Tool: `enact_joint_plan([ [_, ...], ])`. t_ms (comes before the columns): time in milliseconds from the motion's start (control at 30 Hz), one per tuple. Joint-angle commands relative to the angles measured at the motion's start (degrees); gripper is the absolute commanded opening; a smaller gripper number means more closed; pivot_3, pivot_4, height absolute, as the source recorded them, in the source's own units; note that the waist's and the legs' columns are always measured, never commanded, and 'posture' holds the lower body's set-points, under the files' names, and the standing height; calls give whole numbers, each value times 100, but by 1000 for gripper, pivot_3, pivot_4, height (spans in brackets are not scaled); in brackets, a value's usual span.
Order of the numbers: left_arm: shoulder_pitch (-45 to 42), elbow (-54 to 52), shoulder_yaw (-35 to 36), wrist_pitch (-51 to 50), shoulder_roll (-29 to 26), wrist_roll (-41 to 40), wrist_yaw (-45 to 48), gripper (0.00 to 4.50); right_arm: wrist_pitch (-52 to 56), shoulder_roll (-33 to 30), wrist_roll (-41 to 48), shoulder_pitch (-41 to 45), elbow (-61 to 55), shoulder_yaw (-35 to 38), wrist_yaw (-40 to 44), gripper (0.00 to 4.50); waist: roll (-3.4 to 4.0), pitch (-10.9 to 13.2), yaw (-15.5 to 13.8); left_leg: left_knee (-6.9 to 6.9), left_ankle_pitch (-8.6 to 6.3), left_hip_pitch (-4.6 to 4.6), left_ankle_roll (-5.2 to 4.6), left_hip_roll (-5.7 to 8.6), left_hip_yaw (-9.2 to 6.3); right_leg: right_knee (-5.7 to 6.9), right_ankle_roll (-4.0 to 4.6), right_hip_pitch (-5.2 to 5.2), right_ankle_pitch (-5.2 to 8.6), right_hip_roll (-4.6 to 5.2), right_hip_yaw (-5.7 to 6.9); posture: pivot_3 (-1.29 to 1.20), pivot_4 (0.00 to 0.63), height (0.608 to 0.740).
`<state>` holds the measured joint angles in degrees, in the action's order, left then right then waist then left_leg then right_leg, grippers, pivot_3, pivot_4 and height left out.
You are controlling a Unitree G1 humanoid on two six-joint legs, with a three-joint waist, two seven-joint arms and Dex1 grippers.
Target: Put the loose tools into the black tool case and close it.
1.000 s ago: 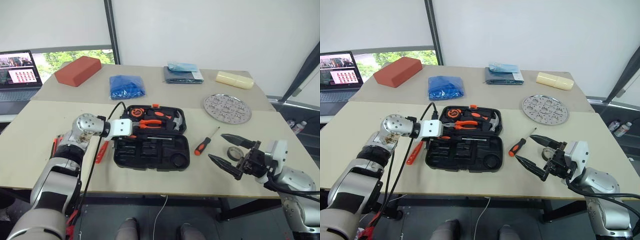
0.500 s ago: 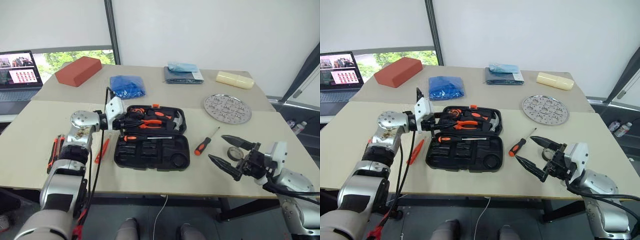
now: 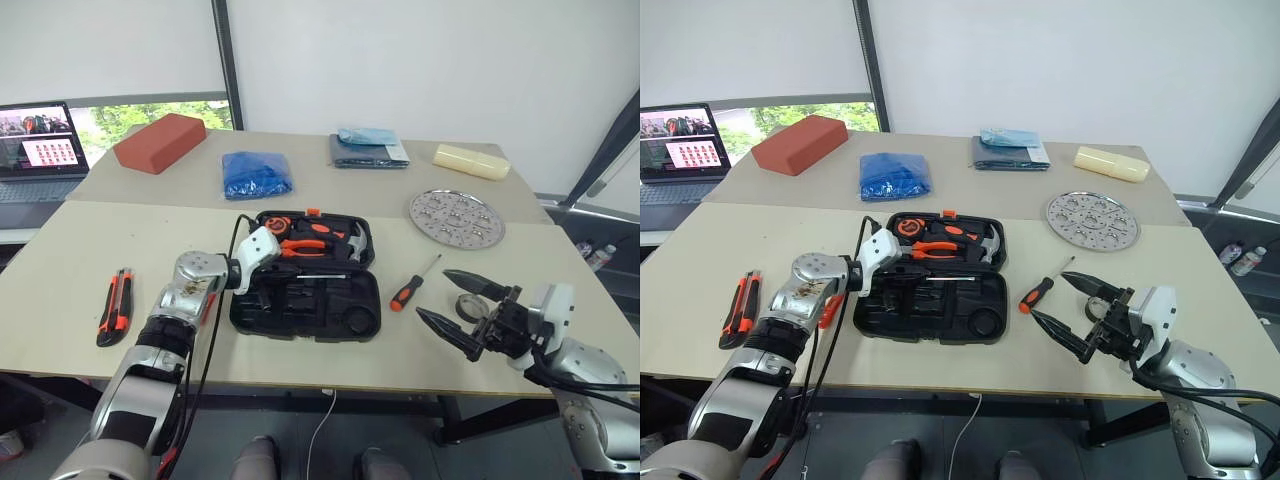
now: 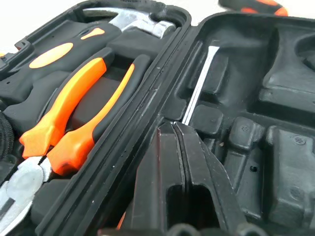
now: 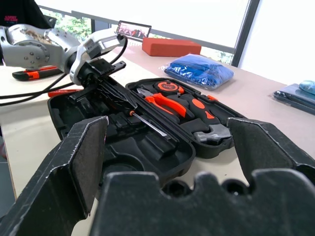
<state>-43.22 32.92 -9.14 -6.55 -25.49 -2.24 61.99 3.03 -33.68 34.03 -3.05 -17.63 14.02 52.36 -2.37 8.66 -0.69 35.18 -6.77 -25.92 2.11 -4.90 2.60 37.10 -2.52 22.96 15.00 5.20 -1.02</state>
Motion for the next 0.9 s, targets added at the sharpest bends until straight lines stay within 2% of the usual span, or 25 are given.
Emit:
enact_joint_plan([
  [33, 163, -325, -168, -493, 69, 8, 25, 41, 10, 6, 24, 10, -258, 67, -84, 4500, 1, 0, -2, 0, 0, 4, 0, 0, 0, 0, 0, -2, 0, 0, 0, 0, 150, 740],
  [133, 185, -310, -77, -414, 33, 13, -76, 41, 26, 54, -8, -5, -287, 25, -176, 4500, 1, 0, -5, -1, -1, 18, 0, 0, -1, -2, -2, -19, 2, 1, 1, 0, 150, 740],
  [200, 222, -383, 315, -60, 79, -378, -30, 41, 50, 93, -44, -40, -328, 27, -287, 4500, 1, 0, -1, -5, -1, 37, 1, 0, -1, -8, -8, -38, 7, 2, 1, 0, 150, 740],
  [300, 489, -766, 903, 559, 0, -1102, 400, 760, 121, 103, -109, -189, -376, 132, -512, 4500, 1, 0, 5, -10, -1, 39, 1, -1, -1, -9, -29, -37, 22, 2, 1, 0, 150, 740],
  [367, 823, -1179, 1349, 737, -147, -1648, 694, 1612, 232, 139, -244, -351, -415, 293, -886, 4500, 1, 0, 24, -17, -1, 37, 0, -2, -1, -9, 9, -33, 4, 2, 1, 0, 150, 740],
  [467, 1490, -1971, 1691, 633, -547, -2052, 955, 2731, 1095, -95, -776, -703, -556, 433, -1757, 4500, 3, -1, 50, -28, -1, 38, 1, -3, 0, -8, 13, -28, 6, 2, 0, 0, 150, 740],
  [600, 2851, -3301, 2237, 263, -1117, -2486, 952, 4264, 1462, -201, -871, -1395, -628, 649, -1864, 4500, 6, -2, 46, -36, -1, 45, 1, -2, 5, -10, 21, -32, 14, 9, 0, 0, 150, 740],
  [633, 3252, -3552, 2386, 322, -1218, -2528, 976, 4463, 1488, -174, -878, -1546, -577, 720, -1881, 4500, 9, -2, 47, -36, -2, 45, 1, -3, 5, -10, 31, -33, 21, 9, 1, 0, 150, 740],
  [733, 4125, -3768, 2800, 673, -1405, -2540, 1042, 4463, 1586, -51, -850, -1735, -389, 866, -1995, 4500, 11, 0, 42, -41, -21, 54, 29, -4, 9, -18, 55, -37, 41, 16, 2, 0, 150, 740],
  [767, 4424, -3756, 2991, 809, -1449, -2547, 1063, 4463, 1638, 27, -787, -1739, -327, 928, -2072, 4500, 11, 0, 40, -40, -30, 54, 44, -5, 9, -21, 29, -35, 55, 17, 3, 0, 150, 740],
  [900, 5310, -4006, 3404, 698, -1458, -2856, 1061, 4463, 2196, 107, -556, -1394, -425, 910, -2308, 4500, 20, 4, 68, -40, -35, 68, 52, -8, 14, -31, 30, -12, 52, 27, 8, 0, 150, 740],
])
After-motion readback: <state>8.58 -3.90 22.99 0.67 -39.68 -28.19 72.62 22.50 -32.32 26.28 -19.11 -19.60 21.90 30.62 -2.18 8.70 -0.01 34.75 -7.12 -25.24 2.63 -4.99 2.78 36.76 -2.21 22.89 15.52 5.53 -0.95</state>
